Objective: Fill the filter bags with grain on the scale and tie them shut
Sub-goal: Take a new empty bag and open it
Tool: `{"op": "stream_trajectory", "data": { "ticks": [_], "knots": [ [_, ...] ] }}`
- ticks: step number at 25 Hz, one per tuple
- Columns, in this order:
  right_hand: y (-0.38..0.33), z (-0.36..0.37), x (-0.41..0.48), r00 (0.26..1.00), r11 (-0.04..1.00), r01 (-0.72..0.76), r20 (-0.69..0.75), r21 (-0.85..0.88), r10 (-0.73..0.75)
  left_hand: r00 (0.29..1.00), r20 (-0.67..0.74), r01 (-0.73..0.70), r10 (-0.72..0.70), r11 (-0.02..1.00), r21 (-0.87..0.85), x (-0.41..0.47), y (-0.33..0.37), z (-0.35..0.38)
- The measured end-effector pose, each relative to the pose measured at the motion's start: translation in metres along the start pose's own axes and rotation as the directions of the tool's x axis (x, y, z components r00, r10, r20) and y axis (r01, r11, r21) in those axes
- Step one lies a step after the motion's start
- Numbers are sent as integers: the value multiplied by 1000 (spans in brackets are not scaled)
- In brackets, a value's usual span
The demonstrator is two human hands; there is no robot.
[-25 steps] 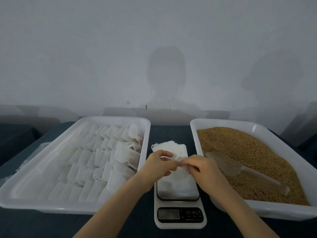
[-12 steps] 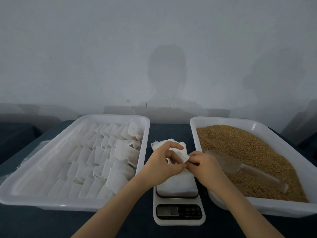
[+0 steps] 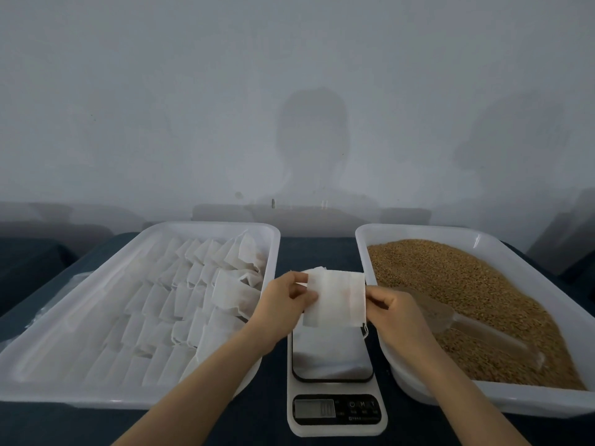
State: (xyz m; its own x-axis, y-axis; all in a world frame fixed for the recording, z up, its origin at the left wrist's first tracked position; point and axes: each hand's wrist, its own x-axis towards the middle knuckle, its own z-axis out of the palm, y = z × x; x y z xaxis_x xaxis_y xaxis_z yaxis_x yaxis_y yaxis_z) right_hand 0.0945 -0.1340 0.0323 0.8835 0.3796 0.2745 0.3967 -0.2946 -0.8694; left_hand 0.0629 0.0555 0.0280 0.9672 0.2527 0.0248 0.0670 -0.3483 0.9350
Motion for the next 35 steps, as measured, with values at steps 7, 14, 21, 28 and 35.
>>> {"op": "stream_trajectory", "data": {
  "ticks": [7, 14, 21, 28, 35],
  "knots": [
    [3, -2, 2, 990, 994, -94, -101, 62, 100, 992, -116, -63, 39, 974, -217, -1, -7, -6],
    [0, -4, 0, 982, 998, -4, -189, 63, 15, 970, -239, -67, 39, 992, -108, -2, -3, -3],
    [-3, 4, -1, 999, 985, 30, 37, -169, -24, 755, 323, -633, 572, 503, 589, -11, -2, 12],
    [2, 8, 1, 993, 954, 114, -3, -278, -119, 905, 253, -408, 341, 863, 296, -2, -4, 17],
    [0, 4, -3, 989, 969, 136, -36, -206, -146, 947, 280, -233, 157, 937, 262, 5, -5, 14]
  ]
}}
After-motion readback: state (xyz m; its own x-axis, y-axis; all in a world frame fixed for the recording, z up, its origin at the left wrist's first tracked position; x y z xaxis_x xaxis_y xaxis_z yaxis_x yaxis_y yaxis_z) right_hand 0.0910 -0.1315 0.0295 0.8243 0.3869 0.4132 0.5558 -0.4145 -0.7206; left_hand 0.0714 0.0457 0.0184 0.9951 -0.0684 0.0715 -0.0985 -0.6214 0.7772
